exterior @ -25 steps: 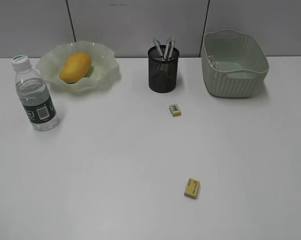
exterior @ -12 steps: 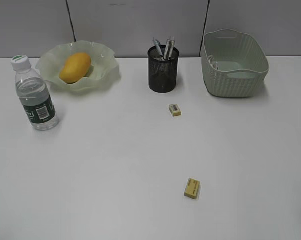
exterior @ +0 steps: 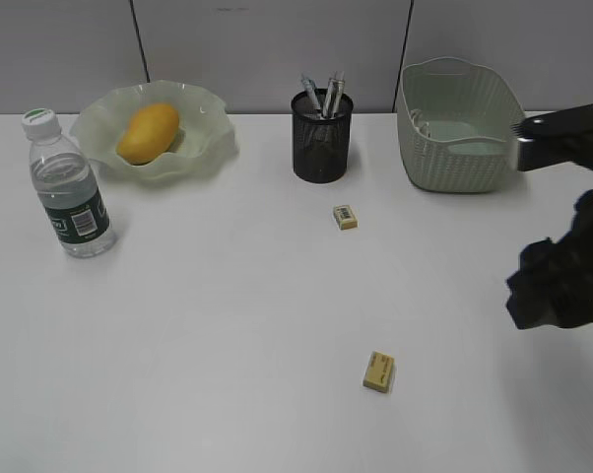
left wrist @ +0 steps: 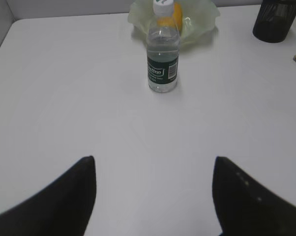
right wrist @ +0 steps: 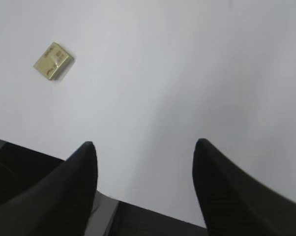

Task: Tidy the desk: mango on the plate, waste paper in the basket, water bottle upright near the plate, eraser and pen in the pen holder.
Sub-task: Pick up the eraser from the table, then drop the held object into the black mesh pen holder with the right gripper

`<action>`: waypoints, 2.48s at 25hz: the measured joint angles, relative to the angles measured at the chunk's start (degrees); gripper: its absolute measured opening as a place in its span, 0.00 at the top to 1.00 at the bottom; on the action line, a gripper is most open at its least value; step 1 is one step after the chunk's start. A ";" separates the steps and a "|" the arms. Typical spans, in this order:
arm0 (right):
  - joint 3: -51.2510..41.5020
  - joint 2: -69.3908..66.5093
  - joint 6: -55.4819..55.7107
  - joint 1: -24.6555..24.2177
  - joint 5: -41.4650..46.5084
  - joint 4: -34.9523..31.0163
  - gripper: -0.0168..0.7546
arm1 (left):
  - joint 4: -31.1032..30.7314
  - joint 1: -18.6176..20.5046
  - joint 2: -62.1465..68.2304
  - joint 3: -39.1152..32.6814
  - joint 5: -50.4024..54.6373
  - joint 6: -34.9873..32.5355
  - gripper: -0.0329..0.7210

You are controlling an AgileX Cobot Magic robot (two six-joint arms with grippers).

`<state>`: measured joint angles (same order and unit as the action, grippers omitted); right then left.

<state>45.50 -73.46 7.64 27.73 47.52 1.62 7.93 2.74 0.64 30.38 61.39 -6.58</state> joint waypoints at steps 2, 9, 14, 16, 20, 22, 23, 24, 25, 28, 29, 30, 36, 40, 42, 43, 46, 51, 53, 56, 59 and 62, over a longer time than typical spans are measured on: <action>2.65 -5.76 2.20 1.70 0.00 0.37 0.35 | 0.08 0.00 -0.95 0.00 0.00 -0.07 0.21; 9.98 -21.10 13.60 12.21 -2.76 2.84 0.35 | 0.21 0.00 -1.00 -0.11 0.00 -0.16 0.21; 10.31 -27.91 19.42 13.00 -5.59 -0.14 0.35 | 0.34 0.00 -1.04 -0.11 0.00 -0.16 0.21; 10.31 -29.65 19.98 13.00 -7.15 -2.47 0.35 | 0.38 0.00 -1.04 -0.11 0.00 -0.16 0.21; 10.31 -31.25 20.99 13.00 -10.55 -8.25 0.35 | 0.38 0.00 -1.10 -0.18 0.00 -0.16 0.21; 10.35 -31.26 22.21 13.02 -12.24 -9.52 0.35 | 0.40 0.00 -1.10 -0.18 0.00 -0.16 0.22; 10.35 -31.26 23.52 13.06 -12.60 -9.42 0.35 | 0.40 0.00 -1.10 -0.18 0.00 -0.16 0.22; 10.35 -31.26 24.90 13.06 -12.66 -8.76 0.35 | 0.40 0.00 -1.10 -0.18 0.00 -0.16 0.22; 10.35 -31.26 26.63 13.06 -12.66 -7.89 0.35 | 0.40 0.00 -1.10 -0.18 0.00 -0.16 0.22; 10.35 -31.60 30.37 13.06 -12.73 -5.78 0.35 | 0.44 0.00 -1.10 -0.18 0.00 -0.16 0.22; 10.35 -32.04 31.15 13.06 -12.73 -5.61 0.34 | 0.44 0.00 -1.10 -0.18 0.00 -0.16 0.22; 10.35 -32.66 31.62 13.06 -12.66 -5.56 0.34 | 0.44 0.00 -1.10 -0.18 0.00 -0.16 0.22; 10.35 -36.23 32.38 13.01 -12.52 -5.56 0.35 | 0.44 0.00 -1.10 -0.18 0.00 -0.16 0.23; 10.35 -37.86 32.69 13.01 -13.40 -6.04 0.42 | 0.44 0.00 -1.10 -0.18 0.00 -0.16 0.24; 10.42 -38.55 32.81 13.01 -13.74 -6.81 0.48 | 0.44 0.00 -1.10 -0.18 0.00 -0.16 0.24; 10.54 -38.61 32.80 13.01 -13.96 -7.06 0.52 | 0.44 0.00 -1.10 -0.18 0.00 -0.16 0.24; 10.54 -38.66 32.80 13.01 -14.32 -7.31 0.67 | 0.44 0.00 -1.10 -0.18 0.00 -0.16 0.24; 10.56 -38.60 29.98 13.01 -14.37 -7.48 0.70 | 0.44 0.00 -1.10 -0.18 0.00 -0.16 0.24; 10.56 -38.03 27.67 13.01 -13.95 -7.54 0.70 | 0.44 0.00 -1.10 -0.18 0.00 -0.16 0.25; 10.79 -35.22 23.25 13.01 -12.19 -7.60 0.70 | 0.44 0.00 -1.10 -0.18 0.00 -0.16 0.26; 12.98 -31.32 18.56 13.01 -9.54 -7.48 0.70 | 0.44 0.00 -1.10 -0.18 0.00 -0.16 0.26; 18.18 -28.52 15.18 13.01 -6.34 -5.76 0.70 | 0.44 0.00 -1.10 -0.18 0.00 -0.16 0.26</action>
<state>63.67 -101.98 22.82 40.74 41.18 -4.14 8.38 2.74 -0.46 30.20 61.39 -6.74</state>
